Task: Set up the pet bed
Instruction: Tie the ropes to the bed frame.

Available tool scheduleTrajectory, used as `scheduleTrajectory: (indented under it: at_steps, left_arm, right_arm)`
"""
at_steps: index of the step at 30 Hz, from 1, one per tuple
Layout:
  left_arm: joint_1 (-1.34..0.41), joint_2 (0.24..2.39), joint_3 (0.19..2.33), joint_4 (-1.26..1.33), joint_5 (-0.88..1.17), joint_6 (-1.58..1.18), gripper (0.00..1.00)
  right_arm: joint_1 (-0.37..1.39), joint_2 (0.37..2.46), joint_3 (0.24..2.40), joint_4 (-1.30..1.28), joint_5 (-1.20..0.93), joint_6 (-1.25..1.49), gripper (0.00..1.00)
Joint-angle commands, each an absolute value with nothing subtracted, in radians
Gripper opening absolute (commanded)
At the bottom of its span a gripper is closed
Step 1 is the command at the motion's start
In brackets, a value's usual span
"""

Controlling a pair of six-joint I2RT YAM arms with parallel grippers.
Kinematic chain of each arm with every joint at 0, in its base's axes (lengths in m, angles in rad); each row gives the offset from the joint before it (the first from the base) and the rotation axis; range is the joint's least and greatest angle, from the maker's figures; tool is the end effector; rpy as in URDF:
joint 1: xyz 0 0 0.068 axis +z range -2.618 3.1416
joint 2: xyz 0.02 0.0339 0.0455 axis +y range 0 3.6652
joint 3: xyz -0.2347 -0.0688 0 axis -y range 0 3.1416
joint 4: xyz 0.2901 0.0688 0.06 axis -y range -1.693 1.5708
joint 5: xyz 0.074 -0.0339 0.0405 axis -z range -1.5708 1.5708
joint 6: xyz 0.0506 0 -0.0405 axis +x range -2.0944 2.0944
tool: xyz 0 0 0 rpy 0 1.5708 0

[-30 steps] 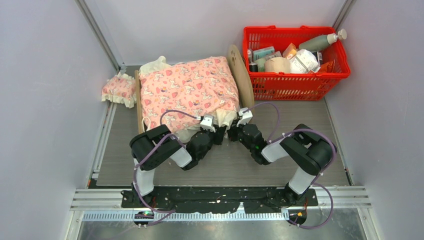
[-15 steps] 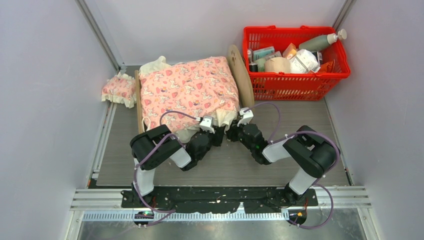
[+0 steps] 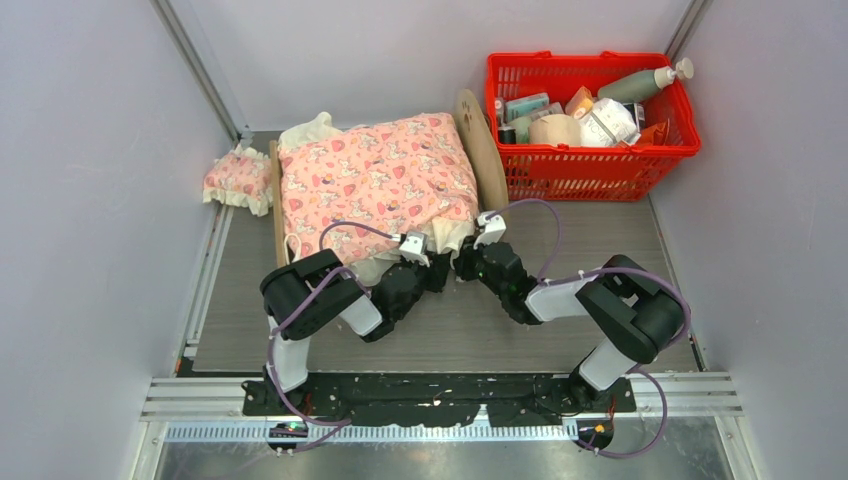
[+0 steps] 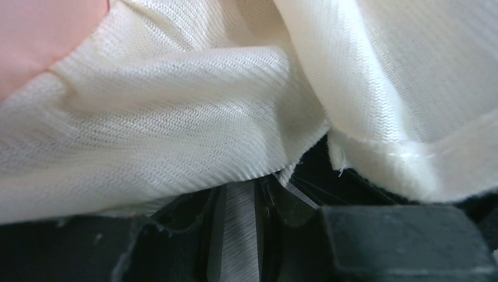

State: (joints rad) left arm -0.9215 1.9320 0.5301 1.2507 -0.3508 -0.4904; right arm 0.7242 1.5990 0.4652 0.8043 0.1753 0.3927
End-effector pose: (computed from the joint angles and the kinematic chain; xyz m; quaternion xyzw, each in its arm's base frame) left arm 0.2140 -0.2531 0.0389 0.0487 0.7539 -0.3156 0.5742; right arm 0.2462 0.2060 0.0706 -0.0835 0.8077 0.2466 0.5290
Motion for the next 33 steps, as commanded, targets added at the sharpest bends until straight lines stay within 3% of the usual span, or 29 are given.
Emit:
scheduleTrajectory:
  at_steps: [1,15,21,33]
  left_arm:
    - [-0.916,1.942,0.522,1.343,-0.344,-0.486,0.27]
    - [-0.916,1.944,0.529,1.352,-0.338,-0.485,0.27]
    - [-0.916,1.946,0.535,1.353,-0.334,-0.488,0.27]
    - [-0.916,1.942,0.548,1.348,-0.292,-0.463,0.27]
  right_arm:
    - [0.728,1.569,0.497,0.804,0.194,0.401,0.22]
    - [0.728,1.354,0.517,0.425,0.337,0.463,0.33]
    - [0.729,1.329,0.458,0.448,0.343,0.509,0.41]
    - [0.746,1.455,0.387,0.642,0.278,0.512,0.43]
